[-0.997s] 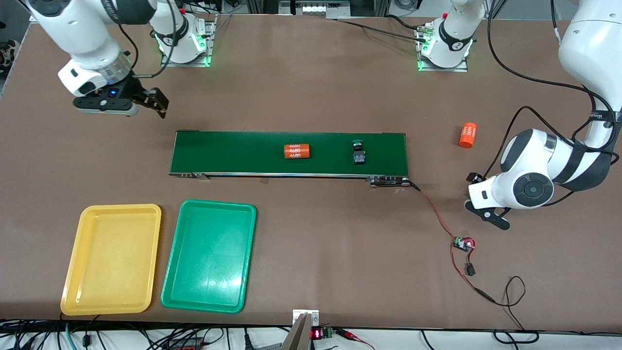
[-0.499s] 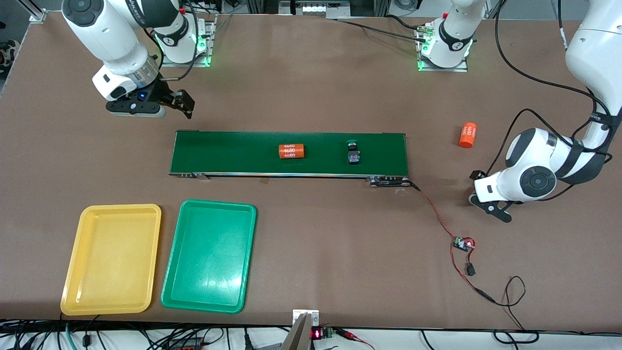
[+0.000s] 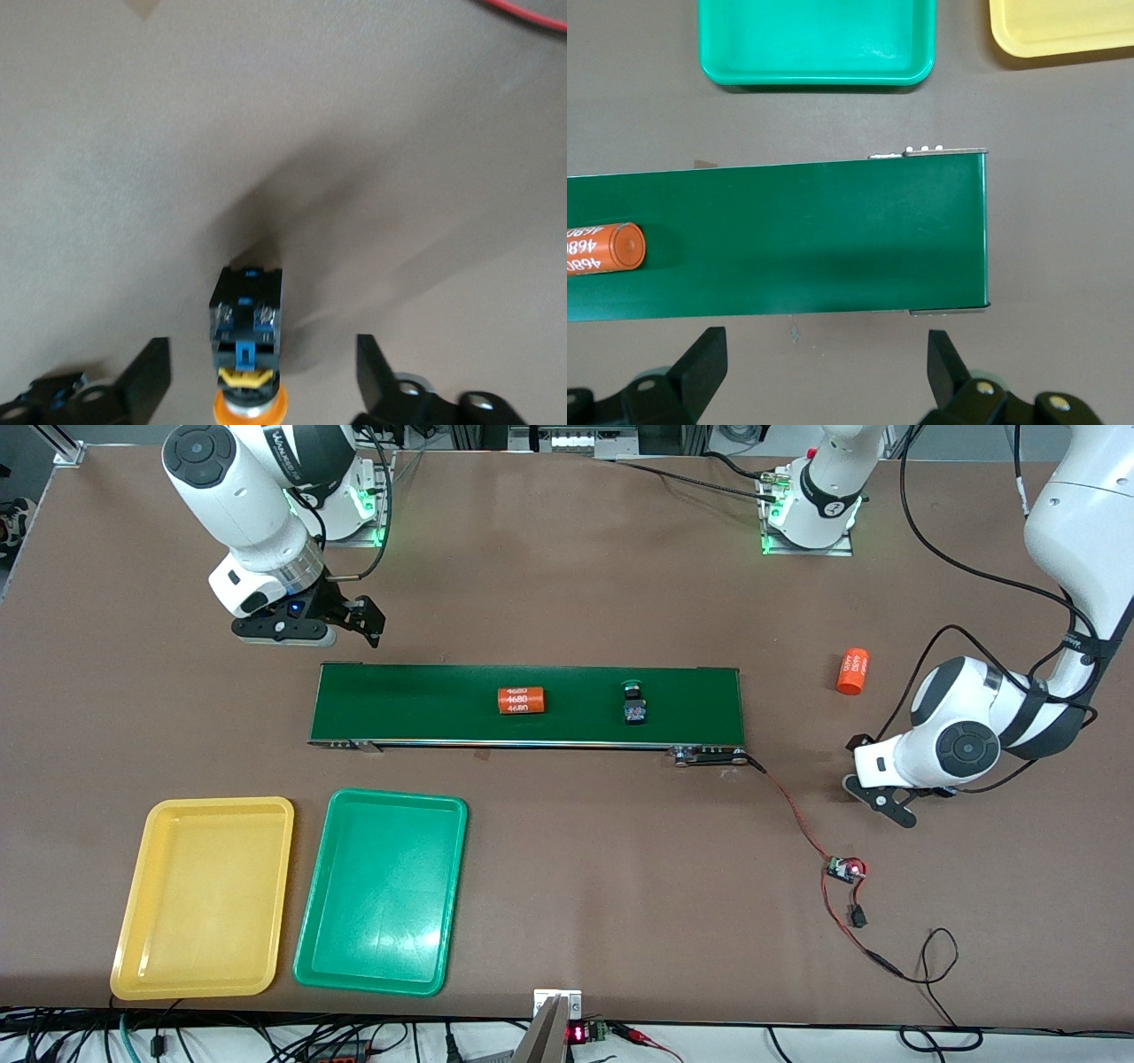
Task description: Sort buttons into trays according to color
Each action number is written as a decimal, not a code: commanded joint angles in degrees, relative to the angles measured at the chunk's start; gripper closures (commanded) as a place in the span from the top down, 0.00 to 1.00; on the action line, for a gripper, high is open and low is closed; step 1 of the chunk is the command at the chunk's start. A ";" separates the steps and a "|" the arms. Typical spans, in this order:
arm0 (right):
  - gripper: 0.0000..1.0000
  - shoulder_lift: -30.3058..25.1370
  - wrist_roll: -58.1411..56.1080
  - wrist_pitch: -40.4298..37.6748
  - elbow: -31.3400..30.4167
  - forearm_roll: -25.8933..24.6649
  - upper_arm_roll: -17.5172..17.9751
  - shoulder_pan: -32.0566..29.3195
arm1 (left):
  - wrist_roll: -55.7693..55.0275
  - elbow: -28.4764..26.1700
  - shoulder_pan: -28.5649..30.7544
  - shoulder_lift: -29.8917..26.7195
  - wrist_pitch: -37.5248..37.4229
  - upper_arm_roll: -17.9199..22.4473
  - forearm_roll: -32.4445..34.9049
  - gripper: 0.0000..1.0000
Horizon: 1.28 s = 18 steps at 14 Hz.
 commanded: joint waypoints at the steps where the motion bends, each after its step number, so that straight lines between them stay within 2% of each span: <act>1: 1.00 0.90 0.15 -0.18 0.99 0.66 -0.05 0.48 | 4.53 -0.13 0.79 1.27 2.80 0.55 1.84 0.63; 3: 1.00 0.73 -0.20 -0.79 0.90 0.66 -0.05 0.39 | 6.13 -0.04 0.88 1.10 2.46 0.55 1.84 0.32; 5: 1.00 0.90 -0.03 -1.06 0.99 0.66 -0.05 0.39 | 7.01 0.22 0.87 0.92 2.28 0.46 1.84 0.16; 6: 1.00 1.16 0.15 -0.80 0.99 0.66 -0.05 0.48 | 6.84 0.48 0.87 0.49 2.02 0.03 1.75 0.13; 8: 1.00 1.43 0.67 -0.53 0.99 0.66 -0.05 0.92 | 6.40 1.10 1.14 -0.74 -2.18 -2.24 -0.17 0.13; 10: 1.00 1.52 0.76 -0.62 0.90 0.66 -0.05 1.10 | 5.96 5.56 0.96 -0.84 -9.98 -7.34 -3.25 0.13; 13: 1.00 2.04 3.03 -0.36 0.99 0.66 -0.05 2.06 | 4.04 10.94 -0.79 -0.75 -17.92 -12.00 -7.98 0.13; 15: 1.00 2.39 3.75 -0.01 0.99 0.48 -0.05 3.12 | -5.06 11.47 -3.77 -0.75 -18.73 -12.54 -12.99 0.13; 18: 1.00 3.71 5.06 1.83 0.90 0.48 -0.05 4.96 | -23.69 11.12 -7.03 -0.58 -21.28 -14.64 -16.34 0.13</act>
